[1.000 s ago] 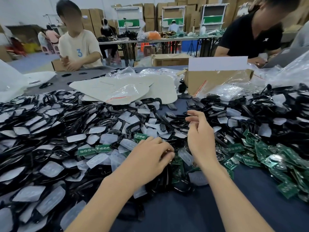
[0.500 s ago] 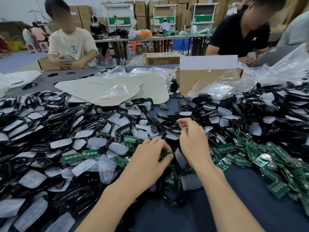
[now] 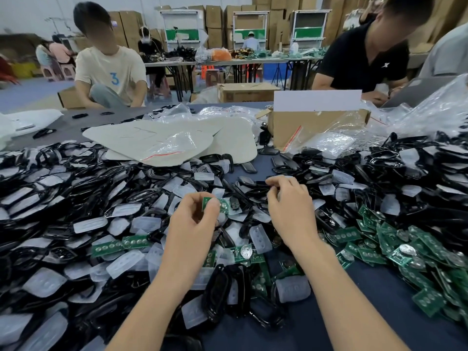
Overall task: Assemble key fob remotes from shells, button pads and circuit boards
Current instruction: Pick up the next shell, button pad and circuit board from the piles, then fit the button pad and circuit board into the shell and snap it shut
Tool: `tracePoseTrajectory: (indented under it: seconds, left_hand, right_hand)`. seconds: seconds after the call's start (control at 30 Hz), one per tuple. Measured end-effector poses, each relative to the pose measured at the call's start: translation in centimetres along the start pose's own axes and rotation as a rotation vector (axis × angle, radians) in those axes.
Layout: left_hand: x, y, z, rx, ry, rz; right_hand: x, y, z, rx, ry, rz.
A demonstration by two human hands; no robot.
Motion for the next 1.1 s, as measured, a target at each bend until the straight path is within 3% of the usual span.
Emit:
tracePoseTrajectory:
  seconds: [0.23, 0.57, 0.77, 0.97, 1.1]
  left_hand:
    - [1.4, -0.1, -0.2, 0.016, -0.184, 0.337]
    - [1.3, 1.0, -0.1, 0.083, -0.187, 0.410]
    - [1.0, 1.0, -0.2, 0.083, -0.143, 0.376]
    - [0.8, 1.7, -0.1, 0.134, -0.098, 0.248]
    - [0.5, 1.8, 0.1, 0.137, -0.028, 0.186]
  right_hand:
    - [-0.5, 5.4, -3.5, 0.354, 0.077, 0.317]
    - [-0.6, 6.1, -3.7, 0.568, 0.093, 0.201]
    - [0.5, 4.5, -2.9, 0.369, -0.009, 0.144]
    - [-0.3, 0.4, -1.7, 0.094, -0.038, -0.161]
    - [-0.6, -1.9, 0.0, -0.002, 0.004, -0.462]
Point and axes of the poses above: each hand's wrist, its own z-axis away from the middle knuckle, its own y-axis out of the palm, x = y × z, the point moved 10 cm from there along -z, towards the middle knuckle, and after that the axes turned 1 degree about z, right-handed, at the moved point
